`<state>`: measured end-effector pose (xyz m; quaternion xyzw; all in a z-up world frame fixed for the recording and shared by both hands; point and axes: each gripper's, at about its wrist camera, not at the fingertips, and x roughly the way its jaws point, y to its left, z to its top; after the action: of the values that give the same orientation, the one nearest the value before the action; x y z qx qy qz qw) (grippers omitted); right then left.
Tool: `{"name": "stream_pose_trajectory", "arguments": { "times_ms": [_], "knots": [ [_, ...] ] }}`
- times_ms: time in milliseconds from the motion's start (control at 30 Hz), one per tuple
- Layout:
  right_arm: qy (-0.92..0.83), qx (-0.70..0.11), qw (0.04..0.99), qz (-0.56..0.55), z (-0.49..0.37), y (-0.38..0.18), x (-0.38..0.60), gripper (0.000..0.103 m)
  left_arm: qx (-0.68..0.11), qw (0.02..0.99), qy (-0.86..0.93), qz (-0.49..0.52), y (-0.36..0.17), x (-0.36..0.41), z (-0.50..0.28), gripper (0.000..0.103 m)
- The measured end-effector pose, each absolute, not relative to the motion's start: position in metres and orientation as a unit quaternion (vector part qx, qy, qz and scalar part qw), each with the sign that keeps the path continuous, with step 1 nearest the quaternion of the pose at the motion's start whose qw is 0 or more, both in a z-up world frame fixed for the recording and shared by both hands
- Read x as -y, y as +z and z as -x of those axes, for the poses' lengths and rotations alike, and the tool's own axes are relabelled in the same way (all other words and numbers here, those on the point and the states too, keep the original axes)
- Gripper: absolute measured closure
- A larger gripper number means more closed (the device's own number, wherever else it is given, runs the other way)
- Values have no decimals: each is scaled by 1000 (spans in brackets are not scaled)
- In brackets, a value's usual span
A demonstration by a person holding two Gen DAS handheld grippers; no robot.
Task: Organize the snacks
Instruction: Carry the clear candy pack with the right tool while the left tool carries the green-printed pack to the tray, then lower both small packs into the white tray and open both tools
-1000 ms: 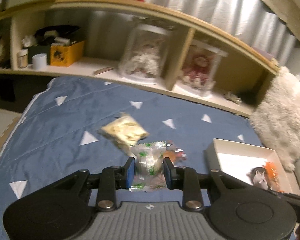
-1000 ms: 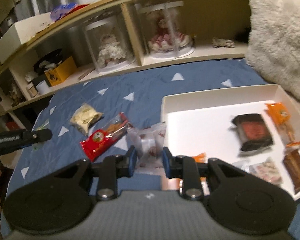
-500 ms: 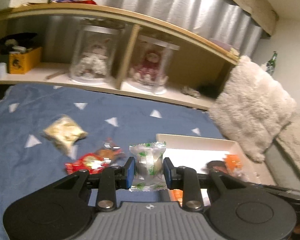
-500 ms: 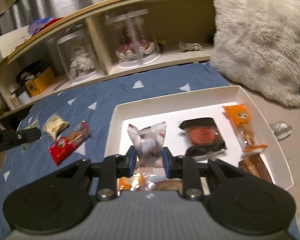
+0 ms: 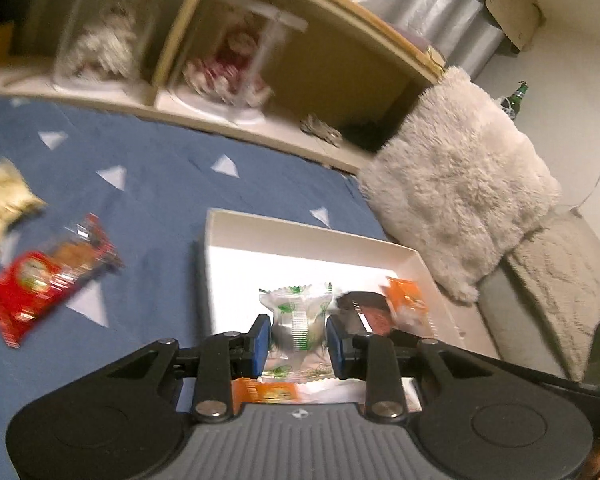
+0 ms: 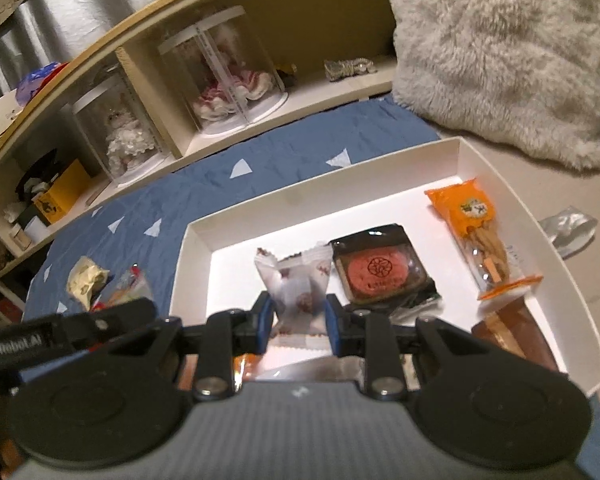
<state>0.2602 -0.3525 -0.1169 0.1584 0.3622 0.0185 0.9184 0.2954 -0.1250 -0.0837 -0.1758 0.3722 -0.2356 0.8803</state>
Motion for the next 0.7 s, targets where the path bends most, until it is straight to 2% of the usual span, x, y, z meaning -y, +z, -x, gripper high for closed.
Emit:
{"name": "stream_pose_trajectory", "arguments": {
  "times_ms": [167,433,700],
  "knots": [
    [30,-374,911,-172,-283,-127,359,71,-373,866,-262,205,-100,146,-312,71],
    [43,-407,888,-211,-308,-159,365,71,-390,863,-266,179,-122,166,-326,71],
    [7,-394,897,-203,-307,-161,383,71,-395,861,-270,174,-137,177,-334,71]
  ]
}}
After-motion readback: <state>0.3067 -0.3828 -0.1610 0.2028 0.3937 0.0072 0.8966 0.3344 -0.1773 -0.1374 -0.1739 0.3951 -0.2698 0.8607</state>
